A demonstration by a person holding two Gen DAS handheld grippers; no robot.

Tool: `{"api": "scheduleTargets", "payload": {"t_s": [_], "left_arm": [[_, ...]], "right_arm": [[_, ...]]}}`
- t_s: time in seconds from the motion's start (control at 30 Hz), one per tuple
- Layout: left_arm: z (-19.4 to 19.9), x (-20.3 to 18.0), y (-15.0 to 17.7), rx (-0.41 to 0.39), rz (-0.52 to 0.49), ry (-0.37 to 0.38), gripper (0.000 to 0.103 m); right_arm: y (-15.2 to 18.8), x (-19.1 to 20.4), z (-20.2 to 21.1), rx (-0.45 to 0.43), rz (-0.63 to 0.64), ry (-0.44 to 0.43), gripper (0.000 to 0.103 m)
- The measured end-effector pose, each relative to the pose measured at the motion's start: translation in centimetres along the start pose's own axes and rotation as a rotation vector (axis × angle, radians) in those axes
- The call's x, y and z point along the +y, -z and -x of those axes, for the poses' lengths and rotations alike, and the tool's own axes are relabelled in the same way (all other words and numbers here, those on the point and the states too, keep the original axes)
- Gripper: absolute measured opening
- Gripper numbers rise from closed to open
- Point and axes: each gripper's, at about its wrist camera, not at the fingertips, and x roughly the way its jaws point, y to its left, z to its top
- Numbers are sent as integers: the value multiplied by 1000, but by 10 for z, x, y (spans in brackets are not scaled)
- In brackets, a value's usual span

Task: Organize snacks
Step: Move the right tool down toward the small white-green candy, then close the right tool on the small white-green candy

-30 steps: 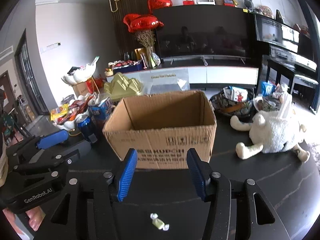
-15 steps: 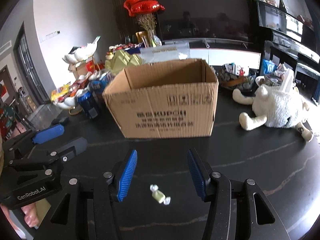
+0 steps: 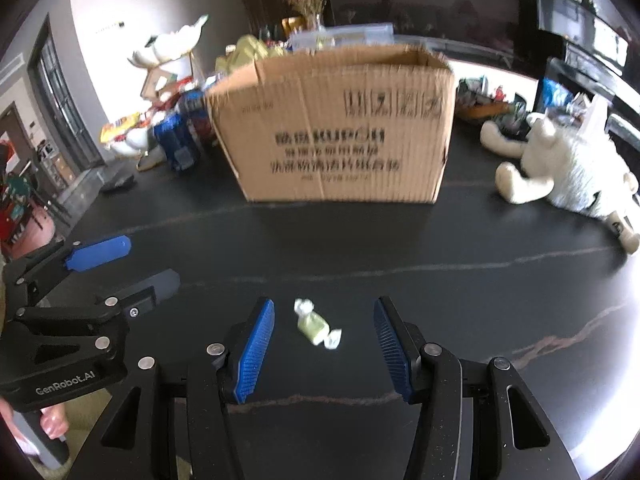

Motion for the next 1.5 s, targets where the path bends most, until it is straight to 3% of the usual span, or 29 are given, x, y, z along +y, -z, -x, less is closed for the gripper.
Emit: {"api": "scheduleTargets", "payload": {"t_s": [0.3,0.67,0.87,0.93,1.1,1.5], "left_arm": [[-29,4,13,78,15,-10,69],[-49,11,16,118,38,-7,69],[-52,12,14,122,47,-1,69],[-54,13,14,124,50,-1,69],[-52,15,14,123,55,3,69],[-30,15,9,68,49,6,69]], "right_arm": [[11,7,-36,96,32,-21,53],[10,8,-66,143,33,13,53],[8,12,-70,130,53,44,52],[8,15,-70,126,66,55,36],[10,21,-70,126,78,56,27],[2,27,-32,19,42,53,26]]}}
